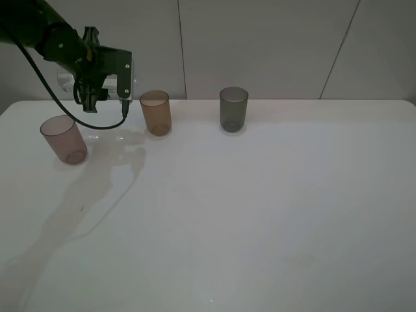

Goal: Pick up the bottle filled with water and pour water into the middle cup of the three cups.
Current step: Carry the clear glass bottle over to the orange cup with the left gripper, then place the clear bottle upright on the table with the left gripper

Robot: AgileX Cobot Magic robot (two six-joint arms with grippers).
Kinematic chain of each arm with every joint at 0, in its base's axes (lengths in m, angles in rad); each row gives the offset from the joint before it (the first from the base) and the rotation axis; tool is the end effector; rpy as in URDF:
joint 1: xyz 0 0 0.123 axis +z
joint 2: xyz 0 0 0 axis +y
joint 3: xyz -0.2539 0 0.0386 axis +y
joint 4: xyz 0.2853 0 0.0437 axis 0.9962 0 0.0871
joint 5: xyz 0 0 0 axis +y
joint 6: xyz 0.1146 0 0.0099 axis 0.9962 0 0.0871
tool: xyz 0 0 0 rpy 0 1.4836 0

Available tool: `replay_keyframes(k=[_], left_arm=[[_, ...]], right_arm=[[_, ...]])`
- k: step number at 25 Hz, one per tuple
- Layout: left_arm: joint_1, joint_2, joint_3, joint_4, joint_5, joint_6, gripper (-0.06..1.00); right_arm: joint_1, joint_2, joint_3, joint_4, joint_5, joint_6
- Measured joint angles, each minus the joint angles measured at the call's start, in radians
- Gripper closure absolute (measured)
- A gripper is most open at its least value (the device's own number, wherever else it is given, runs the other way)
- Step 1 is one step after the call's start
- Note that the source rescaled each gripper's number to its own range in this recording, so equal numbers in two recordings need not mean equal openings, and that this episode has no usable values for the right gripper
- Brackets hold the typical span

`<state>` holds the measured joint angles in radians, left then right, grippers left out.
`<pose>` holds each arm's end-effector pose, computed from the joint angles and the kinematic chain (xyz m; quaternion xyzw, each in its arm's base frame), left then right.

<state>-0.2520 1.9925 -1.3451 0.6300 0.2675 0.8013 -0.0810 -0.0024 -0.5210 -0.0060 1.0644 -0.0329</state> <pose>0.4634 -0.1008 0.1218 0.6603 0.6409 0.2715 0.2821 0.0743 -0.0066 0.2909 0.0205 0.8478 -0.0332 0.5289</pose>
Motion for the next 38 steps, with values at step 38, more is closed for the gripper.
replay_keyframes(k=[38], left_arm=[[0.0,0.085,-0.082,0.081,-0.074,0.107,0.92]], right_arm=[[0.0,0.0,0.0,0.0,0.0,0.0]])
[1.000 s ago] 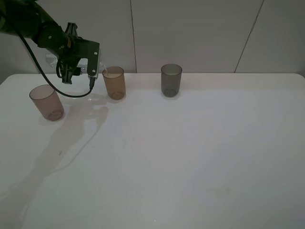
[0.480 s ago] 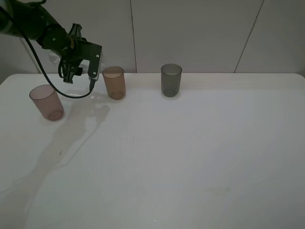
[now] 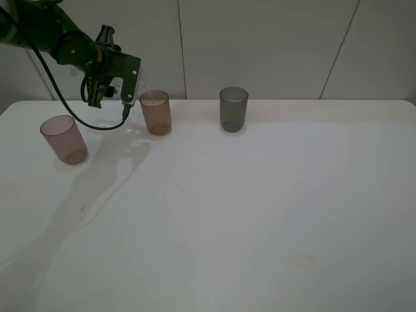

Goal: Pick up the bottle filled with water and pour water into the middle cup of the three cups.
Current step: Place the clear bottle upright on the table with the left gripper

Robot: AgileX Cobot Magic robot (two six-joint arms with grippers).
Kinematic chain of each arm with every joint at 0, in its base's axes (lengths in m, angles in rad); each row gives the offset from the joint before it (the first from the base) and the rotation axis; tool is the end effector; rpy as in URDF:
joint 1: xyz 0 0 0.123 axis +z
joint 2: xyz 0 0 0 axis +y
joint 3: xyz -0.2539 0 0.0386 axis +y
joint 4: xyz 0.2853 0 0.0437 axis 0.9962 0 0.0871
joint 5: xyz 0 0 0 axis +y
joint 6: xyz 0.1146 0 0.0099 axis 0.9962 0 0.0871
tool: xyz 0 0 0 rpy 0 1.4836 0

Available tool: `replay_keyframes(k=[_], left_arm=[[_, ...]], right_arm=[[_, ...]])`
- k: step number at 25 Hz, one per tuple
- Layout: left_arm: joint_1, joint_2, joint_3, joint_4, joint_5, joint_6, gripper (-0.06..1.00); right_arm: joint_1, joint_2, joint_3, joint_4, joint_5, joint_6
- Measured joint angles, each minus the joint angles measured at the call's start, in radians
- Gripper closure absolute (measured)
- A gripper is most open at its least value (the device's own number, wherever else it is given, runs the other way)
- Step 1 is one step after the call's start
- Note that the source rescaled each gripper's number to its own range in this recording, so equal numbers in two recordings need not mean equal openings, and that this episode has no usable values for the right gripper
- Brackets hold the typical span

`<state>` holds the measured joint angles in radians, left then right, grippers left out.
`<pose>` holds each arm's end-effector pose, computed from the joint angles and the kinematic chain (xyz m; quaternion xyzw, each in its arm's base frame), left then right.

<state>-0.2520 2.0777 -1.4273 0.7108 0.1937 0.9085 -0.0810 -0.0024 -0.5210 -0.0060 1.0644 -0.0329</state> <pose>0.4849 -0.1098 0.1137 0.7121 0.5627 0.3058 0.2879 0.0743 -0.0066 0.2909 0.0205 0.8478 -0.0332 0.5289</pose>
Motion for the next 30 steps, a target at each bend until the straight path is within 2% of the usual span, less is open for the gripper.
replay_keyframes(k=[17,30], left_arm=[[0.0,0.0,0.0,0.02,-0.012,0.134,0.92],[0.0,0.0,0.0,0.019,-0.046,0.178,0.92]], right_arm=[[0.0,0.0,0.0,0.0,0.0,0.0],[0.0,0.0,0.0,0.0,0.0,0.0]])
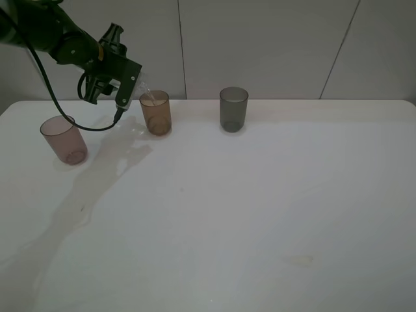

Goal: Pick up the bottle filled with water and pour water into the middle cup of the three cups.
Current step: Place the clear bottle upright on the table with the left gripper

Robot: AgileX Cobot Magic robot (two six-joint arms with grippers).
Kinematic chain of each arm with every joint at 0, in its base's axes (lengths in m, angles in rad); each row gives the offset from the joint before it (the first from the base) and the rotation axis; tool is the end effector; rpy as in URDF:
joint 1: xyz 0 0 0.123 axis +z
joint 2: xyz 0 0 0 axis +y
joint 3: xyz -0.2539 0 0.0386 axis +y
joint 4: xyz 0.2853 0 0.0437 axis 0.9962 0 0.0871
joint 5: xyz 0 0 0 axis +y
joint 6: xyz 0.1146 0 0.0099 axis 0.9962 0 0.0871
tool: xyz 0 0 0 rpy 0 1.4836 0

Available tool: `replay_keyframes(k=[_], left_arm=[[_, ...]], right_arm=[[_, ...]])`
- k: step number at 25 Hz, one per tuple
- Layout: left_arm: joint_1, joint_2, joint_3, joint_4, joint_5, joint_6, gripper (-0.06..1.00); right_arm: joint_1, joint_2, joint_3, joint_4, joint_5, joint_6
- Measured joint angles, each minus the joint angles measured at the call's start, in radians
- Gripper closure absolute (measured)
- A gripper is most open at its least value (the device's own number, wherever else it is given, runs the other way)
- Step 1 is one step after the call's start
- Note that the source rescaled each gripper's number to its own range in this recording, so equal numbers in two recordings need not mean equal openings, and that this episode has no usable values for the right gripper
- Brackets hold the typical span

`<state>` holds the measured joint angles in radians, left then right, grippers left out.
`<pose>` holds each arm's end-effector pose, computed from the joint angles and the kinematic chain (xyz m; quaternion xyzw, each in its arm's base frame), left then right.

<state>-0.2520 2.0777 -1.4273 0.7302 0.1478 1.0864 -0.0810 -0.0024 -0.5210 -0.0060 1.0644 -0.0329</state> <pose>0.4870 -0.1136 0.1168 0.7613 0.4804 0.3360 0.2769 0.0743 -0.0066 0.2909 0.0205 0.8478 -0.0332 0.5289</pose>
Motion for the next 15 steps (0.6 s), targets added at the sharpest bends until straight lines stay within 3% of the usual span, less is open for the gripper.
replay_keyframes(k=[6,15], left_arm=[[0.0,0.0,0.0,0.0,-0.004,0.082,0.92],[0.0,0.0,0.0,0.0,-0.024,0.117,0.92]], right_arm=[[0.0,0.0,0.0,0.0,0.0,0.0],[0.0,0.0,0.0,0.0,0.0,0.0]])
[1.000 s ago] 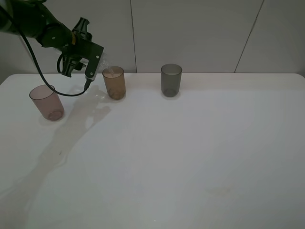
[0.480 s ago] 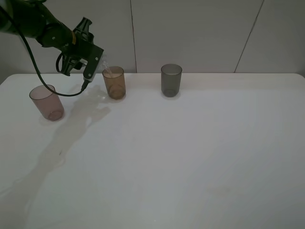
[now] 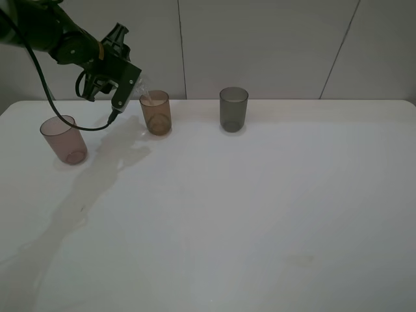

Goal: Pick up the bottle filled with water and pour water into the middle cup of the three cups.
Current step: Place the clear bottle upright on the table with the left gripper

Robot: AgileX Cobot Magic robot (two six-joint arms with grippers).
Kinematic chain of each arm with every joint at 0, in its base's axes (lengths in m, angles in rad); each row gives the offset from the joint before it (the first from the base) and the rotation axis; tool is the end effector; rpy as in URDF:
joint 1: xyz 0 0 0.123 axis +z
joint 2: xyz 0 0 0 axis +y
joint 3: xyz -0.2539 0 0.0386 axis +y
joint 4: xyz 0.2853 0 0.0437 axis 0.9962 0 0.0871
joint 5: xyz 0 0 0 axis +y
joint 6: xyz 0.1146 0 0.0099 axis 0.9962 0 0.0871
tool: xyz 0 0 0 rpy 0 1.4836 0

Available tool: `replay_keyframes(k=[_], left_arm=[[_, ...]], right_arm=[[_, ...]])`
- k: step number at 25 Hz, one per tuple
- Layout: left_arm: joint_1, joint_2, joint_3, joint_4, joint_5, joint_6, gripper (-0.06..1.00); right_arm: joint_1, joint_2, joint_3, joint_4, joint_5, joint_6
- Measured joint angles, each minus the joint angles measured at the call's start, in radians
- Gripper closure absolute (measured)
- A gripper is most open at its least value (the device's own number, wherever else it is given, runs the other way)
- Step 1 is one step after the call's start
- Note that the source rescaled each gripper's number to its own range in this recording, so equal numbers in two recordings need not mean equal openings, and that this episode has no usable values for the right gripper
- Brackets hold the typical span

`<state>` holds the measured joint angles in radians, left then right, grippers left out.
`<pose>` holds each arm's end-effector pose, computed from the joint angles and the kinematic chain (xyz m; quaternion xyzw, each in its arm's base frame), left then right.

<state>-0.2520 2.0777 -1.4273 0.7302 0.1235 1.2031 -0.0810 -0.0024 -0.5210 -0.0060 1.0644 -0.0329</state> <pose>0.4879 -0.1158 0.1183 0.7866 0.4301 0.3531 0.2677 0.0743 -0.0066 0.2909 0.0205 0.8478 -0.0332 0.5289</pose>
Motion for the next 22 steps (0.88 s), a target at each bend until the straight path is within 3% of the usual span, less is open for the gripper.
replay_keyframes(k=[5,15,22], left_arm=[[0.0,0.0,0.0,0.001,-0.014,0.001,0.92],[0.0,0.0,-0.003,0.096,-0.037,0.001,0.92],[0.0,0.0,-0.003,0.103,-0.083,0.001,0.92]], right_arm=[[0.0,0.0,0.0,0.0,0.0,0.0],[0.0,0.0,0.0,0.0,0.0,0.0],[0.0,0.0,0.0,0.0,0.0,0.0]])
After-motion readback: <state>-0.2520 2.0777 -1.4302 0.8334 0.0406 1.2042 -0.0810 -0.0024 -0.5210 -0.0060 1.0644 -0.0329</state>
